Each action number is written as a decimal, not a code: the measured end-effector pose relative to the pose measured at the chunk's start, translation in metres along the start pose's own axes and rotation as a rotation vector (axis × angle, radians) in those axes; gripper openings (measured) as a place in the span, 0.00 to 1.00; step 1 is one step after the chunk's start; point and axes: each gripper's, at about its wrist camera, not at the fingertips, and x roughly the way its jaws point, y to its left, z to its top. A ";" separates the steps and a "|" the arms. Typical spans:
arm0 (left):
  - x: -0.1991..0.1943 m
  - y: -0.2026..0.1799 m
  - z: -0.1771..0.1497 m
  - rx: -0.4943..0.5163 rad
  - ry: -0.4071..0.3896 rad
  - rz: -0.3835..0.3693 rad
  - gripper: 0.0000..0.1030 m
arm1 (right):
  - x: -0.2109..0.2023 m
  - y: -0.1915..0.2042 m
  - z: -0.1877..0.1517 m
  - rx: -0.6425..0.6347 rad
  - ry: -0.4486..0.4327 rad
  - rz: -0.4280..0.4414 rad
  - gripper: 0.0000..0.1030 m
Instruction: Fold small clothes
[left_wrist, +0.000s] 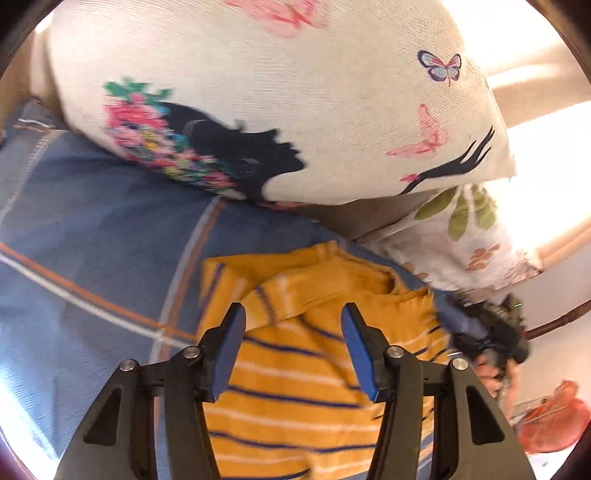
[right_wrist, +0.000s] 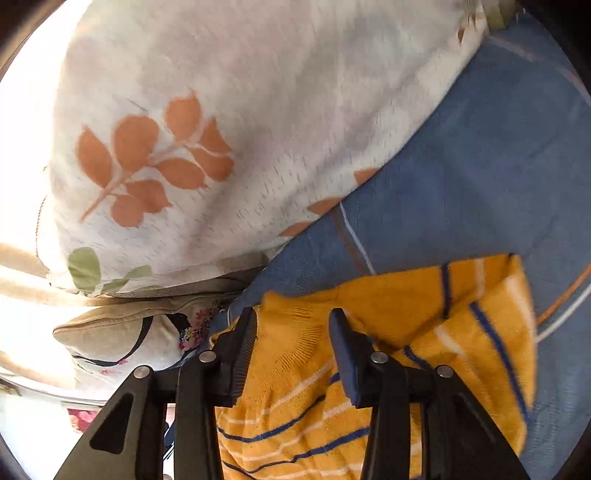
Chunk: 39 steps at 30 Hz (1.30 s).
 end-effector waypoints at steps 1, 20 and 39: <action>-0.003 0.004 -0.006 0.009 0.003 0.029 0.51 | -0.012 0.002 -0.003 -0.041 -0.015 -0.027 0.50; -0.036 0.059 -0.121 -0.212 0.070 -0.081 0.57 | -0.102 -0.107 -0.142 -0.028 0.100 -0.125 0.59; 0.019 0.036 -0.111 -0.213 0.054 -0.012 0.29 | -0.043 -0.060 -0.120 -0.079 0.067 -0.108 0.20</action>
